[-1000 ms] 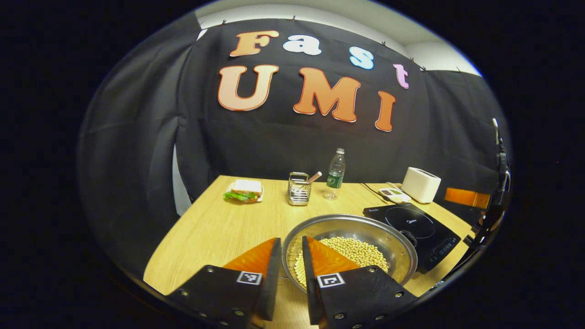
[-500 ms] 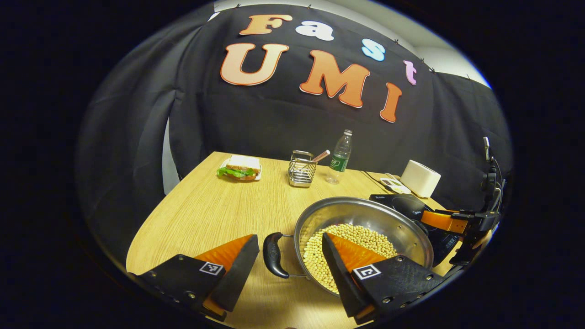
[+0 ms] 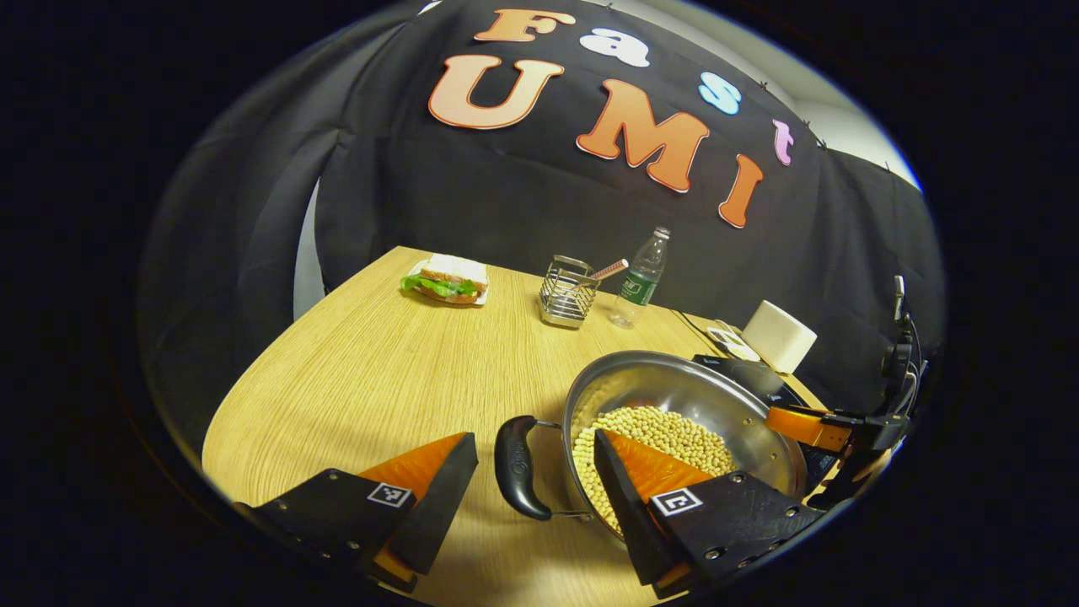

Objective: First push the handle of the pot to place it horizontally, then grasp the pot with both hands and set it on the induction cooktop.

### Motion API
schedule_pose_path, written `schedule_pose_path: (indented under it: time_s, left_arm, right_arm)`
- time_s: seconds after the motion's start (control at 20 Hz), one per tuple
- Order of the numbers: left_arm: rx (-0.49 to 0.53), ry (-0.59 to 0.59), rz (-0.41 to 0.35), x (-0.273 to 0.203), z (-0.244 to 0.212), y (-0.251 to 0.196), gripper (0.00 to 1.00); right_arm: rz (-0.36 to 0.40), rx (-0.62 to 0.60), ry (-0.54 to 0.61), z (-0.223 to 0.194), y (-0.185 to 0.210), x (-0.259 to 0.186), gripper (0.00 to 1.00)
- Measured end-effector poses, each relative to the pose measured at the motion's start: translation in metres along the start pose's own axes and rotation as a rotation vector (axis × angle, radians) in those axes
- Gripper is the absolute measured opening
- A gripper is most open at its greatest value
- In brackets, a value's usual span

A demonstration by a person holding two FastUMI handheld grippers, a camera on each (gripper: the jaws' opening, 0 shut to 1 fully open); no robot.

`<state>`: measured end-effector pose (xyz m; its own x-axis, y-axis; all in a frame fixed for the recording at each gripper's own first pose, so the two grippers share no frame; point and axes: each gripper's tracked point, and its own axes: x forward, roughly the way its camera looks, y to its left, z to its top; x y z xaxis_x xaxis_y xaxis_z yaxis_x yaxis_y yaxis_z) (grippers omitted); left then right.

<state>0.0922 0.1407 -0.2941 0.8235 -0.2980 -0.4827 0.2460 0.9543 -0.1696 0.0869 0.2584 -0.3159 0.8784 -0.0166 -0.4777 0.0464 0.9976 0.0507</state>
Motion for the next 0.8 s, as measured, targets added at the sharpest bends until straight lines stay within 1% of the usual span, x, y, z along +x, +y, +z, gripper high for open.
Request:
schedule_pose_path:
  time_s: [0.05,0.15,0.2,0.25,0.3,0.35,0.4,0.5,0.55,0.6,0.65,0.7,0.75,0.8]
  left_arm:
    - [0.002,0.001,-0.005,0.001,0.001,-0.003,0.87]
    - [-0.001,0.005,-0.021,0.001,0.000,-0.007,0.86]
    - [-0.002,0.015,-0.025,0.003,-0.003,-0.008,0.83]
    - [-0.002,0.027,-0.030,0.005,-0.007,-0.009,0.83]
    - [0.014,0.033,-0.003,0.002,-0.008,-0.003,0.83]
    - [0.027,0.040,0.019,0.003,-0.009,0.003,0.80]
    - [0.015,0.042,0.018,0.006,-0.008,0.001,0.63]
    - [0.015,0.075,0.019,0.005,-0.018,0.001,0.57]
    - [0.014,0.066,0.011,0.003,-0.016,0.000,0.58]
    - [-0.005,0.058,0.008,0.006,-0.015,0.002,0.53]
    - [-0.035,0.038,0.014,0.004,-0.011,0.002,0.51]
    - [-0.051,0.029,0.032,0.009,-0.011,0.004,0.43]
    - [-0.059,0.026,0.043,0.010,-0.011,0.006,0.41]
    - [-0.068,0.022,0.059,0.006,-0.011,0.004,0.36]
  right_arm:
    - [0.005,0.006,0.009,-0.002,0.003,0.000,0.77]
    - [0.005,0.005,0.017,-0.005,0.005,0.002,0.75]
    - [0.002,0.003,0.019,-0.004,0.003,0.003,0.69]
    - [-0.001,0.003,0.021,-0.006,0.003,0.003,0.72]
    - [-0.004,0.007,0.023,-0.007,0.002,0.003,0.70]
    - [-0.008,0.012,0.025,-0.008,-0.001,0.004,0.69]
    - [-0.007,0.019,0.032,-0.009,-0.001,0.006,0.66]
    - [-0.007,0.030,0.037,-0.009,-0.001,0.003,0.63]
    - [-0.010,0.034,0.037,-0.009,-0.002,0.004,0.62]
    - [-0.016,0.037,0.028,-0.009,-0.002,0.003,0.60]
    - [-0.021,0.033,0.012,-0.009,0.000,0.001,0.59]
    - [-0.019,0.026,0.004,-0.006,0.000,0.000,0.50]
    - [-0.013,0.044,0.004,-0.007,-0.002,0.000,0.51]
    - [-0.004,0.065,0.014,-0.007,-0.002,0.002,0.46]
